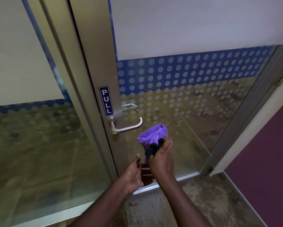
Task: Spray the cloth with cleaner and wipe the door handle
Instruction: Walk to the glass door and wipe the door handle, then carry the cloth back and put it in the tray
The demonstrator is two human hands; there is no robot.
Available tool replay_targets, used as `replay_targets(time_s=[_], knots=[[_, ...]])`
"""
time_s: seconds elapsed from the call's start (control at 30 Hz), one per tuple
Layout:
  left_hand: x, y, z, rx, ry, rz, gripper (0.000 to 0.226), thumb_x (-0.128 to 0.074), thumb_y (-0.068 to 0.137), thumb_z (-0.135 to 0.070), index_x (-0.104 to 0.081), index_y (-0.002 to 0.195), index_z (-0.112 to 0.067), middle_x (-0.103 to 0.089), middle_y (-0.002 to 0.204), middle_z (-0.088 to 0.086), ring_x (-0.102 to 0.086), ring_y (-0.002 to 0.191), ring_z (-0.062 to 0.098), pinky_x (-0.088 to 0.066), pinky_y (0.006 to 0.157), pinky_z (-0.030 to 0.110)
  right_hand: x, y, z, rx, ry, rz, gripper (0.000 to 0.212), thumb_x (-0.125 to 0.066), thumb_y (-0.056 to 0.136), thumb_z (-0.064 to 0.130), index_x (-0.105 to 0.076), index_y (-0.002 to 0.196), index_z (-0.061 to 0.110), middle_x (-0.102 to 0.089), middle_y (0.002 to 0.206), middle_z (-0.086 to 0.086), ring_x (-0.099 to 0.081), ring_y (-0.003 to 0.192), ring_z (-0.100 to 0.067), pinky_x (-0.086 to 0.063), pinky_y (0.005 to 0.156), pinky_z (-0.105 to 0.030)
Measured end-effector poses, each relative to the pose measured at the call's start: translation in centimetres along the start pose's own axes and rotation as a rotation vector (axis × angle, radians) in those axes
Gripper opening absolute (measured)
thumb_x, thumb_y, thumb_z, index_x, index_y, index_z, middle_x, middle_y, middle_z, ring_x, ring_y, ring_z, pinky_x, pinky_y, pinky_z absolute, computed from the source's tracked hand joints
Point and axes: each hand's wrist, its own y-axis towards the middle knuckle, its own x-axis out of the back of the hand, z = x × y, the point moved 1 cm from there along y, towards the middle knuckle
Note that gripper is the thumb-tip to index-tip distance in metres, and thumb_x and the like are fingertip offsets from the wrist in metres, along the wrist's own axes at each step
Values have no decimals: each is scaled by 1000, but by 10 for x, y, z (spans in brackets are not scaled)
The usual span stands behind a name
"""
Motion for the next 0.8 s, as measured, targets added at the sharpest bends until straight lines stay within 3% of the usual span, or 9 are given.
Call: replay_targets(time_s=[0.13,0.27,0.33,0.4,0.47,0.57,0.63,0.73,0.8], knots=[[-15,-3,7,104,-122,100,58,-37,100,-30,-71,60,-5,-70,59,10,-69,53,21,-57,57,28,2,-23,-12,75,-32,49,78,-62,81,9,-10,139,19,-26,150,-21,-40,127,-40,-41,96,-44],[-33,-8,19,164,-226,157,50,-39,91,-17,-70,56,0,-68,56,15,-69,51,25,-59,51,34,13,-36,-28,98,-16,64,82,-65,83,16,-1,132,26,-22,153,-21,-35,133,-35,-35,104,-39],[-40,-8,26,185,-274,173,42,-39,87,-15,-71,63,-1,-70,63,17,-70,58,27,-59,68,37,22,-39,-37,100,-17,79,82,-63,85,20,3,132,29,-17,156,-15,-28,138,-27,-29,108,-33],[-48,-6,29,201,-273,178,29,-45,83,-18,-70,80,-4,-70,83,18,-67,79,30,-46,94,40,34,-44,-44,131,-14,116,78,-57,89,21,4,136,29,-13,157,-11,-23,141,-24,-23,112,-31],[-54,-3,33,206,-294,205,27,-51,79,-21,-69,90,-4,-69,96,18,-63,90,32,-42,99,41,45,-49,-51,175,-7,143,72,-50,92,22,-2,145,22,-10,158,-10,-23,142,-25,-21,115,-30],[-58,0,36,234,-326,289,29,-56,78,-24,-72,90,-3,-73,89,18,-72,75,31,-58,72,43,63,-56,-63,197,-54,167,77,-54,90,15,1,142,30,-18,156,-7,-31,134,-17,-27,113,-31],[-58,1,33,236,-325,302,23,-59,75,-19,-69,89,-4,-72,85,17,-71,68,31,-59,63,41,76,-60,-68,156,-24,163,73,-49,87,16,-3,139,39,-35,143,-5,-39,113,-9,-34,101,-26],[-55,5,28,198,-304,299,22,-56,75,-12,-64,93,-3,-67,99,21,-65,87,37,-60,54,43,94,-67,-72,42,113,79,67,-51,86,17,-21,133,55,-44,129,8,-48,105,5,-38,94,-16],[-52,7,22,194,-313,295,21,-51,82,-9,-61,99,-3,-61,108,23,-57,100,39,-59,52,45,104,-75,-68,10,170,3,62,-53,88,10,-35,133,49,-50,128,10,-49,108,12,-38,93,-11]])
